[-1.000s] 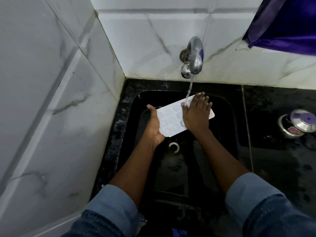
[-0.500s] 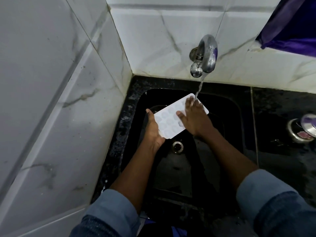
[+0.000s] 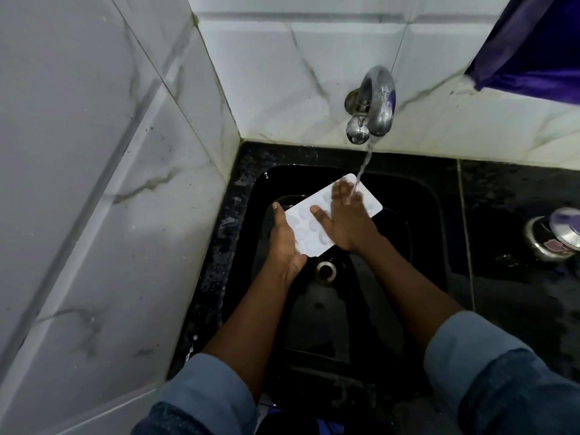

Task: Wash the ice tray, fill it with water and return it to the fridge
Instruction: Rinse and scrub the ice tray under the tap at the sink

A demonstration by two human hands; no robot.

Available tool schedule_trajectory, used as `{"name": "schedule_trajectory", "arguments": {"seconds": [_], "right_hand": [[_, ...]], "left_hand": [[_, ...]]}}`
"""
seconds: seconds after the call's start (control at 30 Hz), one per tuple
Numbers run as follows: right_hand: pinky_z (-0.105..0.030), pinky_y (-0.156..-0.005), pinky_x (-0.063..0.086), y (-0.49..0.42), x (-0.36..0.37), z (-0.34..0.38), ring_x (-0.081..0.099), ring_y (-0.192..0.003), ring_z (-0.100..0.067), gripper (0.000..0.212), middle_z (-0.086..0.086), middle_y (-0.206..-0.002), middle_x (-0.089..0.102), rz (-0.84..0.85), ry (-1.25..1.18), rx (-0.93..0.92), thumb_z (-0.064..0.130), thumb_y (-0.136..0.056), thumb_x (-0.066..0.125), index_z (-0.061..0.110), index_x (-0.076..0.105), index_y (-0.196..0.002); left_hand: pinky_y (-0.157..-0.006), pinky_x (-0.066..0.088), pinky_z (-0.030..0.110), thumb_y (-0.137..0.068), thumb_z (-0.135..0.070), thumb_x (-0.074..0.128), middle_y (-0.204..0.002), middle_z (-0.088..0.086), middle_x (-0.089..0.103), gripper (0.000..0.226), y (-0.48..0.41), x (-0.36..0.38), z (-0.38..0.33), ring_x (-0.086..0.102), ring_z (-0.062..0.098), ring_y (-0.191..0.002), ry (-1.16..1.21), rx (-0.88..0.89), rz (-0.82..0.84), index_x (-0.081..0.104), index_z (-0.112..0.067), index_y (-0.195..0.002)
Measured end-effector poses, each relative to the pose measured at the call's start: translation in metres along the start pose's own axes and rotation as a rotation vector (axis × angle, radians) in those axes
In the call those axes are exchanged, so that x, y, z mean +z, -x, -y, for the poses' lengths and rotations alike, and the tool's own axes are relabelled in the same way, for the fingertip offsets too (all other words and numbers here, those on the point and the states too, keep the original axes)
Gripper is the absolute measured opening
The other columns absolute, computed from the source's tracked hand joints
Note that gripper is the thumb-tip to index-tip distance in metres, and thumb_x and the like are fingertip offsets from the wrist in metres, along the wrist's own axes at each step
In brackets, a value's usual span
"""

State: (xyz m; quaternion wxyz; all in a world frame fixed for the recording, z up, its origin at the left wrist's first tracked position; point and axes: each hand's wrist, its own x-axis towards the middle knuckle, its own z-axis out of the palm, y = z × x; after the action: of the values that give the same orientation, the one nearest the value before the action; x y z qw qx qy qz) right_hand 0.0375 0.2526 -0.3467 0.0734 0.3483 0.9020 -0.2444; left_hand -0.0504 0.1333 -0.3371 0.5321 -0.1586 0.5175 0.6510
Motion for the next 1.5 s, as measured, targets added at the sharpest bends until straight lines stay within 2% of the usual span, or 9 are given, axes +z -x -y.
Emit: {"name": "schedule_trajectory", "arguments": {"seconds": [0.2,0.4,0.5,0.67,0.8,0.93,1.13,1.3,1.5], "right_hand": [[-0.043,-0.131,-0.003,0.026,0.027,0.015,-0.005,-0.162,-0.027,0.089,-0.013,-0.174,-0.004,0.013,0.098,-0.442,0.067,-0.103,0.018,0.006,0.001,-0.166],[-0.053,-0.126,-0.010,-0.004,0.026,-0.023,-0.011,-0.160,-0.036,0.089,-0.019,-0.173,-0.010,-0.127,-0.188,0.353,0.064,-0.106,0.026,0.005,-0.003,-0.166],[-0.049,-0.130,-0.001,0.000,0.037,-0.005,-0.009,-0.160,-0.037,0.098,-0.020,-0.172,-0.015,-0.253,-0.659,0.564,0.056,-0.104,0.048,0.002,-0.007,-0.164],[-0.039,-0.077,0.059,-0.003,0.027,-0.007,0.068,-0.108,-0.027,0.058,-0.008,-0.125,0.066,-0.260,-1.353,0.788,0.038,-0.089,0.075,0.013,0.053,-0.136],[-0.031,-0.063,0.050,-0.007,0.009,-0.031,0.064,-0.081,-0.022,0.033,-0.007,-0.101,0.068,-0.189,-0.998,0.518,0.040,-0.102,0.059,0.014,0.061,-0.122],[-0.044,-0.084,0.057,-0.011,-0.012,-0.035,0.071,-0.090,-0.031,0.036,-0.008,-0.099,0.075,-0.132,-0.581,0.262,0.041,-0.106,0.054,0.008,0.069,-0.106],[-0.025,-0.054,0.049,-0.012,-0.026,-0.046,0.069,-0.061,-0.023,0.036,-0.010,-0.082,0.074,0.045,-0.494,0.114,0.048,-0.103,0.061,0.016,0.074,-0.093],[-0.041,-0.069,0.059,-0.016,-0.027,-0.057,0.073,-0.075,-0.022,0.031,-0.003,-0.081,0.074,0.086,-0.462,0.044,0.048,-0.099,0.068,0.018,0.077,-0.096],[-0.043,-0.104,0.033,-0.024,-0.006,-0.043,0.061,-0.124,-0.033,0.036,-0.006,-0.125,0.073,-0.049,-0.120,0.017,0.050,-0.105,0.054,0.028,0.074,-0.124]], "left_hand": [[-0.114,0.048,0.050,-0.099,-0.080,0.031,-0.126,0.017,0.075,0.087,-0.011,-0.001,0.003,0.070,0.034,-0.121,0.042,0.086,-0.011,0.065,-0.010,-0.137],[-0.077,0.060,0.038,-0.099,-0.072,0.047,-0.124,0.012,0.070,0.073,0.013,0.007,0.019,0.069,0.029,-0.116,0.133,-0.027,-0.059,0.063,-0.010,-0.134],[-0.098,0.056,0.046,-0.100,-0.064,0.051,-0.129,0.013,0.072,0.058,0.024,0.012,0.035,0.070,0.030,-0.117,0.195,-0.004,0.048,0.068,-0.017,-0.128],[-0.091,0.056,0.045,-0.109,-0.046,0.045,-0.125,0.015,0.075,0.050,0.026,-0.002,0.058,0.074,0.033,-0.107,0.189,0.091,0.148,0.075,-0.010,-0.125],[-0.102,0.052,0.055,-0.101,-0.020,0.055,-0.130,0.017,0.073,0.039,0.018,-0.028,0.063,0.067,0.041,-0.122,-0.127,0.040,0.125,0.063,-0.012,-0.139],[-0.100,0.054,0.047,-0.105,-0.043,0.055,-0.135,0.008,0.070,0.040,0.009,-0.020,0.034,0.067,0.028,-0.120,-0.241,-0.004,0.044,0.064,-0.021,-0.137],[-0.102,0.052,0.049,-0.103,-0.067,0.046,-0.117,0.020,0.077,0.070,-0.015,0.000,-0.021,0.072,0.034,-0.107,-0.124,-0.024,0.047,0.074,-0.005,-0.119],[-0.111,0.048,0.053,-0.106,-0.066,0.034,-0.118,0.017,0.077,0.074,-0.027,-0.008,-0.017,0.070,0.033,-0.115,-0.219,-0.091,0.124,0.066,-0.007,-0.135],[-0.121,0.040,0.053,-0.097,-0.072,0.047,-0.142,0.023,0.064,0.083,-0.027,-0.009,0.012,0.063,0.036,-0.132,-0.181,-0.042,0.233,0.059,-0.006,-0.145]]}}
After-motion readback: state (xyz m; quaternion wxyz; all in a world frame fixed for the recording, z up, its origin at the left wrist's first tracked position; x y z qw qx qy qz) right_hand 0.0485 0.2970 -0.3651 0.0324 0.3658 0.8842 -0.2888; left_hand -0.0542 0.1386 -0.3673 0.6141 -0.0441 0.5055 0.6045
